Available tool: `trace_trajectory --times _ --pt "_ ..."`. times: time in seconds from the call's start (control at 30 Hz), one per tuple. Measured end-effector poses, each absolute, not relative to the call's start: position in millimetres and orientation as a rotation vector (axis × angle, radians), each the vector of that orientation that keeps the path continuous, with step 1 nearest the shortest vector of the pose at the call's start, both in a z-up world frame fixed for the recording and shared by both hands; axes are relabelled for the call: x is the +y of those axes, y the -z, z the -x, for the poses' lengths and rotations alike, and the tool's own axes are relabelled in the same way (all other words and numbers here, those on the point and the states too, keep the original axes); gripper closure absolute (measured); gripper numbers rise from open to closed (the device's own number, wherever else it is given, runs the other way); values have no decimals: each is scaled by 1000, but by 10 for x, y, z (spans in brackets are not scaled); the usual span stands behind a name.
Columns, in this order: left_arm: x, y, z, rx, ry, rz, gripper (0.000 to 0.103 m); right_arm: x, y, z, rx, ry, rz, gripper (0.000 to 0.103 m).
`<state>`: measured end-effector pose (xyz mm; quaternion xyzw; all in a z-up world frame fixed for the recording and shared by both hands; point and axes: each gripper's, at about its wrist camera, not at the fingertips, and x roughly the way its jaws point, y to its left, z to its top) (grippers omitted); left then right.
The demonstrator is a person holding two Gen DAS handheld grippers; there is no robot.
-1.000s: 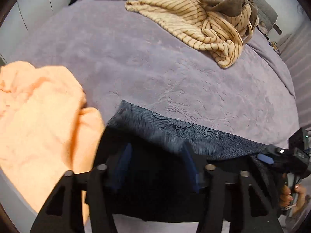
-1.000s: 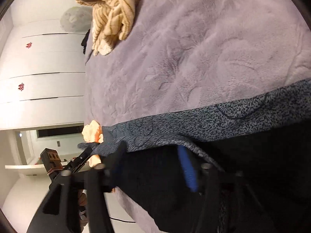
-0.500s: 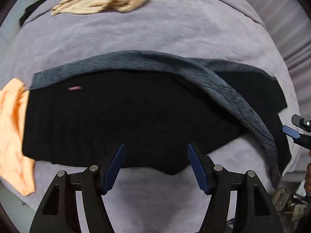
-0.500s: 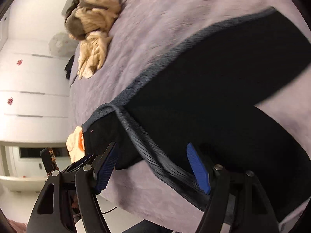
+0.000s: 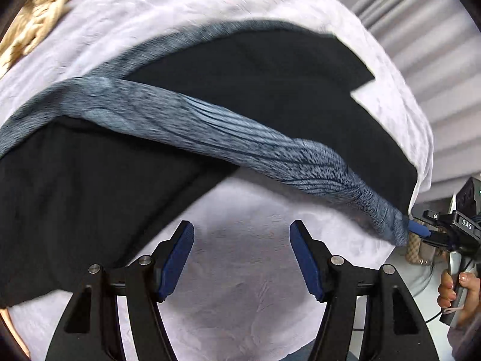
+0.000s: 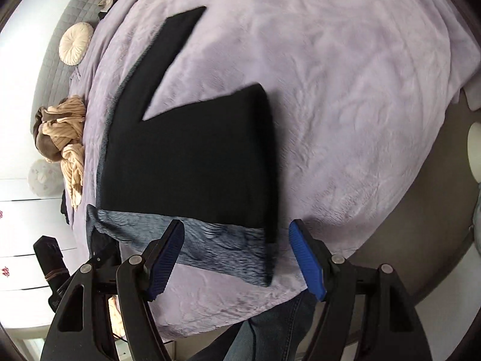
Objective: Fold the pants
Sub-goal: 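Lift the waistband with both grippers and fold it over toward the trouser hems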
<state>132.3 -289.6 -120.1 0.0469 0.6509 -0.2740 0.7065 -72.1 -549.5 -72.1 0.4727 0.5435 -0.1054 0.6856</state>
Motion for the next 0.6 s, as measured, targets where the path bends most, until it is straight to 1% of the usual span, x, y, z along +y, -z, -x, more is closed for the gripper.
trace_trajectory --times 0.07,0.1,0.13,0.17,0.2,0.23,0.3,0.4,0.5,0.57,0.6 --pt "-3032 1271 -1331 1456 622 -141 36 -5491 889 724 1224 173 -1142 28" --pt "-3095 1302 -1339 1460 628 -150 36 -5490 952 713 1233 144 -1173 32" --pt "-3156 1326 -1349 1465 630 -157 36 -5487 977 682 1245 109 -1197 47" --pt "-3205 1336 -1363 1469 626 -161 36 -5507 976 660 1228 65 -1246 73" --pt "-3245 1325 -1380 1473 627 -153 36 -5537 957 652 1183 3 -1320 87" --pt "-3290 1315 -1368 1474 635 -137 36 -5574 888 603 1123 -55 -1373 87" --pt "-3387 1243 -1452 1472 645 -111 36 -5688 609 386 1046 -138 -1358 87" --pt "-3534 1091 -1666 1439 636 -102 36 -5986 274 -157 1005 -200 -1309 87" --pt "-3724 888 -2075 1379 605 -48 36 -6361 107 -812 979 -214 -1271 86" --pt "-3803 780 -2397 1338 580 9 36 -6571 66 -1258 987 -181 -1235 79" --pt "-3773 732 -2540 1319 558 21 36 -6637 47 -1430 992 -167 -1213 69"
